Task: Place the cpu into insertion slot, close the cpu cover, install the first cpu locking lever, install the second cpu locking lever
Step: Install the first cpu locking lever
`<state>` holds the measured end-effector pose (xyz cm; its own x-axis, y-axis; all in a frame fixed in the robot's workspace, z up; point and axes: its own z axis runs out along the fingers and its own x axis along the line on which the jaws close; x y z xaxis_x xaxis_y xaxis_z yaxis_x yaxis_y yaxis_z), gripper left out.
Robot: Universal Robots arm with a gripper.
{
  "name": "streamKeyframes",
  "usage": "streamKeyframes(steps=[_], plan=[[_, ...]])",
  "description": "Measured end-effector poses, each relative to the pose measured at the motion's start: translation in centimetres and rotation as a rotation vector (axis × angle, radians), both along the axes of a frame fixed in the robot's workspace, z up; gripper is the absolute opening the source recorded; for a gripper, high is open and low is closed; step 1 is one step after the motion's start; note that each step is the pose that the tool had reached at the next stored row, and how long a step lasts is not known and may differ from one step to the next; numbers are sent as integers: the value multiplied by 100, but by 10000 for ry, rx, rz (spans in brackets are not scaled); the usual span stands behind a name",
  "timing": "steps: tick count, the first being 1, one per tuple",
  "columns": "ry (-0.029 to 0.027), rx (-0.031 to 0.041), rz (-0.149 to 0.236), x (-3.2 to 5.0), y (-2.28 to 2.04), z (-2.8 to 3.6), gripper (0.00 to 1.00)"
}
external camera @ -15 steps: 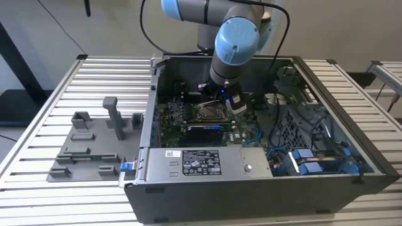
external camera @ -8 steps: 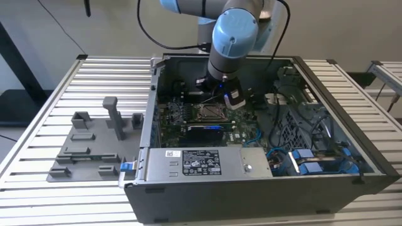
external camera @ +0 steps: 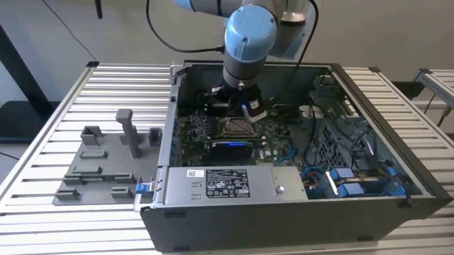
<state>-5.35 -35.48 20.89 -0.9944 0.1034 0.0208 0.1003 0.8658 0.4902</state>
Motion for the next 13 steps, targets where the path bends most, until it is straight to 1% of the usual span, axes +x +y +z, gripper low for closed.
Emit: streamKeyframes(steps=[3, 5, 7, 8, 10, 12, 13], plan=[[-29, -19, -1, -133, -6, 2, 11], [-43, -56, -1, -202, -7, 2, 11], [-49, -70, -1, -224, -20, 0, 11], [-48, -87, 1, -227, -36, -5, 11], [-50, -134, 0, -231, -62, -21, 11], [-50, -191, -2, -231, -70, -38, 11], [-50, -209, -1, -231, -70, -52, 11]])
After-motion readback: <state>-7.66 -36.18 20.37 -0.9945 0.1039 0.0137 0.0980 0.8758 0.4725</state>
